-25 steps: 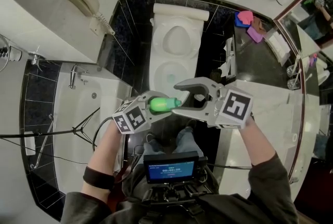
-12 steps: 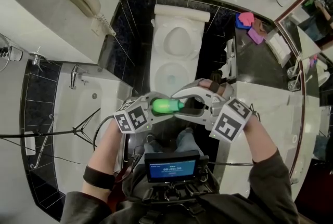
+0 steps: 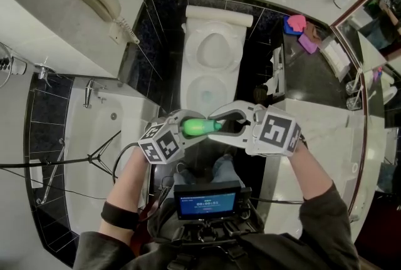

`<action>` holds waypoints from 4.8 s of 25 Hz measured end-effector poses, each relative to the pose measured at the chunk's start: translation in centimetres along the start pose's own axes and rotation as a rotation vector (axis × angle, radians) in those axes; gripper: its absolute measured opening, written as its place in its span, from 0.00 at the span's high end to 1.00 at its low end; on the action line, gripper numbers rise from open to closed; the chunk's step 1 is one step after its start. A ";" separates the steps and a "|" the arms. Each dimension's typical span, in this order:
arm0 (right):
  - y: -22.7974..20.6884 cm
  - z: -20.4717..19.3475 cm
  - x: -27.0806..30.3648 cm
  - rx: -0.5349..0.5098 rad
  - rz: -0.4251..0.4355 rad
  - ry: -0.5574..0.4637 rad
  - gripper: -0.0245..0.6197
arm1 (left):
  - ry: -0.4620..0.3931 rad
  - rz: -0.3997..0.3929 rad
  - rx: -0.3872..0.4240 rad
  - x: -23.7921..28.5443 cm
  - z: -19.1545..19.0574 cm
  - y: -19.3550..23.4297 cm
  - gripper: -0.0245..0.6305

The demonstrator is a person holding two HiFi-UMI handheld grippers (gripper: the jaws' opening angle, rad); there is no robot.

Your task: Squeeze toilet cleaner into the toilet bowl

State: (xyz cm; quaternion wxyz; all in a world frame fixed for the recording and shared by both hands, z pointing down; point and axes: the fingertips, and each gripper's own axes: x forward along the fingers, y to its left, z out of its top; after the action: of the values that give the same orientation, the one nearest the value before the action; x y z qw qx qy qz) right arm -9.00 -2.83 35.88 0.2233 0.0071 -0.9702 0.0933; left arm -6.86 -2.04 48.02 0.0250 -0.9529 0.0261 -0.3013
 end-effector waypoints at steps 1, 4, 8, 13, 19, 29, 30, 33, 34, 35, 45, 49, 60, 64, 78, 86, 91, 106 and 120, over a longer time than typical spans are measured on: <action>-0.2 -0.2 0.0 0.074 0.004 -0.012 0.71 | 0.002 0.009 0.003 0.0 -0.1 0.1 0.69; -1.3 -0.6 0.1 0.299 0.012 -0.073 0.72 | -0.005 0.041 0.006 0.0 -0.1 0.4 0.69; -1.9 -0.9 0.1 0.552 0.034 -0.098 0.72 | 0.006 0.069 0.022 0.1 -0.3 0.8 0.69; -2.1 -1.4 0.4 0.773 0.061 -0.133 0.72 | 0.041 0.110 0.064 0.0 -0.8 1.2 0.69; -2.3 -1.5 0.7 0.914 0.087 -0.214 0.70 | 0.028 0.121 0.055 -0.3 -0.8 1.4 0.69; -0.5 2.4 -1.4 -0.176 -0.140 -0.100 0.63 | -0.023 0.013 -0.014 -0.9 -0.1 0.1 0.69; 0.0 2.7 -1.2 -0.298 -0.155 -0.067 0.63 | -0.023 0.000 -0.017 -0.9 -0.1 -0.1 0.69; 1.2 2.7 -0.7 -0.464 -0.129 -0.052 0.62 | -0.022 -0.025 -0.022 -0.8 0.0 -0.6 0.69; 1.4 2.4 -0.7 -0.488 -0.114 -0.038 0.62 | -0.023 -0.030 -0.023 -0.8 0.1 -0.7 0.69; 1.5 1.9 -0.7 -0.509 -0.104 -0.013 0.63 | -0.023 -0.033 -0.023 -0.8 0.2 -0.7 0.69; 2.3 0.0 0.5 -0.541 -0.067 0.086 0.72 | -0.028 -0.038 -0.015 -1.0 0.7 -1.5 0.69; 2.3 0.7 0.0 -0.358 -0.053 0.044 0.72 | -0.023 -0.014 0.001 -0.8 1.0 -1.6 0.69; 1.3 -1.4 -0.8 0.274 0.002 -0.091 0.72 | 0.007 0.095 0.049 0.1 0.9 -1.3 0.69; 1.5 -1.5 -1.0 0.277 -0.001 -0.094 0.71 | 0.006 0.083 0.049 0.4 1.0 -1.5 0.69; 0.1 -3.1 -1.5 0.875 0.039 -0.206 0.72 | 0.091 0.188 0.157 1.1 0.3 0.2 0.69; -0.4 -3.1 -1.7 0.896 0.039 -0.270 0.69 | 0.041 0.145 0.128 1.8 0.6 0.0 0.69; -1.4 -3.8 -3.3 0.896 0.001 -0.311 0.65 | 0.017 0.114 0.125 2.4 1.1 0.2 0.69; -8.1 -11.2 -18.0 0.731 -0.568 -0.535 0.94 | -0.051 0.062 0.041 9.4 5.6 5.4 0.69; -11.4 -28.2 -31.6 0.619 -1.194 -0.271 0.96 | -0.170 -0.056 0.095 28.5 17.0 9.5 0.69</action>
State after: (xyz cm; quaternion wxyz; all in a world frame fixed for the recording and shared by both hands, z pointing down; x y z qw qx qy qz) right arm 32.25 -9.76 49.06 0.1010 0.6156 -0.7483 0.2254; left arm 25.86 -12.85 49.88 0.0639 -0.9731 -0.0173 -0.2207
